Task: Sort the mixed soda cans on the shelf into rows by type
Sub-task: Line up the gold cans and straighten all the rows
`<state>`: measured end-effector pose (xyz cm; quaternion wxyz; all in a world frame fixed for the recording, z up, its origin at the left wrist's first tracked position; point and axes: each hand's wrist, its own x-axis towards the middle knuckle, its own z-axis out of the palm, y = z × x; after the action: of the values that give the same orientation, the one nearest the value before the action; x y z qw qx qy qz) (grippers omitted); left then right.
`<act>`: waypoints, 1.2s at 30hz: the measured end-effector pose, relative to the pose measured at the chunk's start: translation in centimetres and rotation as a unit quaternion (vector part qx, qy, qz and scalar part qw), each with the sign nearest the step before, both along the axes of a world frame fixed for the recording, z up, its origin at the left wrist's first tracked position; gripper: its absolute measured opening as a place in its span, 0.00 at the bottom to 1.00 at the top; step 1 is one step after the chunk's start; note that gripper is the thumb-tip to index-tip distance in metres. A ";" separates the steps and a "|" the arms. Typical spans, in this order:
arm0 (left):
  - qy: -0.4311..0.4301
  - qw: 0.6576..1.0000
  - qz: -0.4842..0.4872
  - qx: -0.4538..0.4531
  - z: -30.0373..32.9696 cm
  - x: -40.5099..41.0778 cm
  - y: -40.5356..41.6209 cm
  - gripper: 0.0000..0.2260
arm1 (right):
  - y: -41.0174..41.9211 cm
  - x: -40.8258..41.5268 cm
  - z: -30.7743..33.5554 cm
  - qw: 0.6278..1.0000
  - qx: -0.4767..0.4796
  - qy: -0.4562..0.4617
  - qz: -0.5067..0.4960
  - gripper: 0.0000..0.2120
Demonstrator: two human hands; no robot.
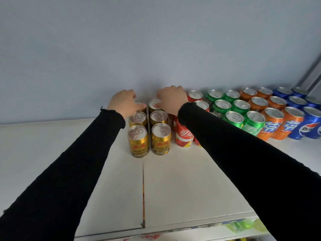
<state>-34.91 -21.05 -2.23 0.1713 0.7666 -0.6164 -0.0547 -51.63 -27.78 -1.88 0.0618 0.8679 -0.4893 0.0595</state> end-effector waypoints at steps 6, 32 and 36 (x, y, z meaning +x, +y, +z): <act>-0.045 0.998 0.021 0.029 -1.5 0.7 -1.7 0.12 | -0.4 0.2 -0.7 1.000 -0.007 0.019 0.002 0.15; 0.003 0.976 -0.216 -0.022 2.3 -8.1 1.7 0.25 | 2.3 -13.7 2.9 0.996 0.017 -0.075 0.035 0.16; -0.013 0.966 -0.258 0.021 1.6 -10.7 1.6 0.26 | 3.2 -16.8 2.8 0.995 0.071 -0.056 0.034 0.18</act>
<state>-45.63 -19.42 -0.63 0.1276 0.5860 -0.7940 -0.0997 -68.41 -24.55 0.88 -0.0297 0.8813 -0.4655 0.0755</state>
